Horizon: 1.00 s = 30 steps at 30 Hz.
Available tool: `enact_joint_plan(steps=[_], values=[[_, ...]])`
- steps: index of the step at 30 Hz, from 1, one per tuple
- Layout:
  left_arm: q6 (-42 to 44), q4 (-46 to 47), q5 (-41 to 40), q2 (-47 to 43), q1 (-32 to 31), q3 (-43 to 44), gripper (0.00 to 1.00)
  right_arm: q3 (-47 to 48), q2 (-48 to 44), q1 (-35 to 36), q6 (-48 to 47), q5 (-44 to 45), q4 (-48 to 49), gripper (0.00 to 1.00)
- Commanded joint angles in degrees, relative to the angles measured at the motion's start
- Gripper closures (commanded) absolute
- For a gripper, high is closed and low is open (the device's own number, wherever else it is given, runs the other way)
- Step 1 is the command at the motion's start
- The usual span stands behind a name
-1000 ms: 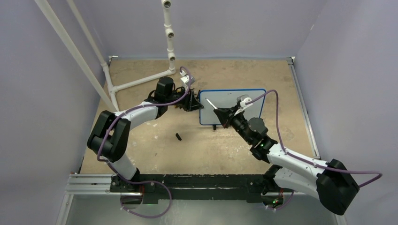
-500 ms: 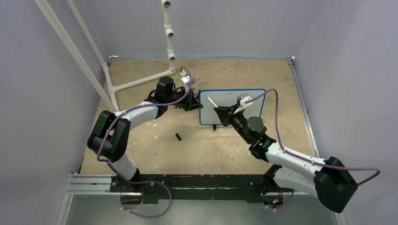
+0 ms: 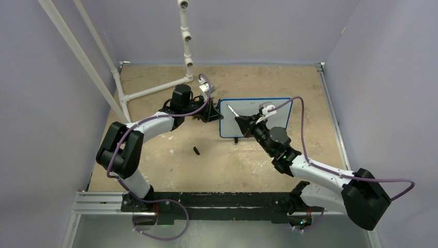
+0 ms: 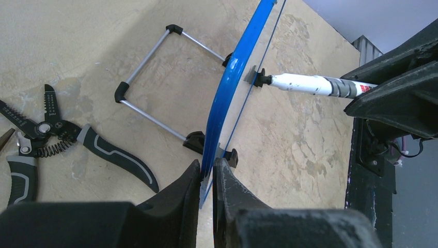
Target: Write a sentence on the whiteboard
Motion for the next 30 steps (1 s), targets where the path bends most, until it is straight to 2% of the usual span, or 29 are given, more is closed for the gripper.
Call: enact_joint_plan(steps=[1, 11, 30], values=[[1.43, 0.16, -0.15, 0.49, -0.32, 1.87, 1.00, 3.01, 0.96, 0.32, 0.22, 1.81, 3.10, 1.00], [1.75, -0.01, -0.07, 0.58, -0.32, 1.96, 1.00, 3.34, 2.40, 0.32, 0.74, 4.31, 3.29, 1.00], [1.98, -0.27, -0.13, 0.32, -0.32, 2.13, 1.00, 3.54, 5.23, 1.69, -0.27, 1.67, 2.43, 1.00]])
